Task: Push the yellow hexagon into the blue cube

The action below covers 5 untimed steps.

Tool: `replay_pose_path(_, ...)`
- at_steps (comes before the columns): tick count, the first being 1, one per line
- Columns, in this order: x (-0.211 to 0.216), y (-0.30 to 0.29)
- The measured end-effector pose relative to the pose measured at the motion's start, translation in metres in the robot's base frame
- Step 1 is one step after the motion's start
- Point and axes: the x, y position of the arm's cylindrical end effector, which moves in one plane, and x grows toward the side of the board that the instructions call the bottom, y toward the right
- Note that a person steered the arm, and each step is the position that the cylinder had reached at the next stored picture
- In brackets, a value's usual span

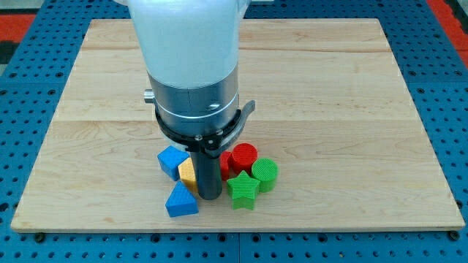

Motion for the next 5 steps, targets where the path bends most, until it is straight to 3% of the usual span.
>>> replay_pose_path(4, 0.009, 0.004)
replay_pose_path(5, 0.047, -0.007)
